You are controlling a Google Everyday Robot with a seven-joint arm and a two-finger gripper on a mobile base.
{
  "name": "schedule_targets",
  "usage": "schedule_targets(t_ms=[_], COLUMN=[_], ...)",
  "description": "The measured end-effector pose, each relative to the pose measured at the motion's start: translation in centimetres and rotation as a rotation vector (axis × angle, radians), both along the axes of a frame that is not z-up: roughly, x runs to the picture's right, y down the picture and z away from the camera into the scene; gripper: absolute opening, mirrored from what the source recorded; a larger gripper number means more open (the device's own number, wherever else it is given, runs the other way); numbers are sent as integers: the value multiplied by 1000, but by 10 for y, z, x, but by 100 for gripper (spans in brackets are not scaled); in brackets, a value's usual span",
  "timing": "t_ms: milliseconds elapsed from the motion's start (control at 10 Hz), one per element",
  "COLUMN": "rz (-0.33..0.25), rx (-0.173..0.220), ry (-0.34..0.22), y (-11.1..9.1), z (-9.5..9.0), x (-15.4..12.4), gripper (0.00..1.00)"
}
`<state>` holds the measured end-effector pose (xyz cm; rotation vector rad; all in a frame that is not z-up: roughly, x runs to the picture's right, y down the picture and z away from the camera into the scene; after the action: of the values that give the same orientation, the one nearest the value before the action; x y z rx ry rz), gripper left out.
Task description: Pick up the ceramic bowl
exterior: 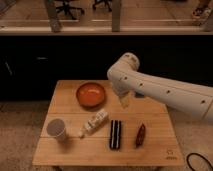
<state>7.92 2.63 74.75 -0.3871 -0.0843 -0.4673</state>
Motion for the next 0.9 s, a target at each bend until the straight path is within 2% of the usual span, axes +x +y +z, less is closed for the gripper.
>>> schedule_targets(t_ms=[400, 900], rz=[-36, -55], rx=[7, 9], ry=[-45, -75], y=[-8, -16], z=[20, 40], x=[-24, -34], gripper=[80, 80])
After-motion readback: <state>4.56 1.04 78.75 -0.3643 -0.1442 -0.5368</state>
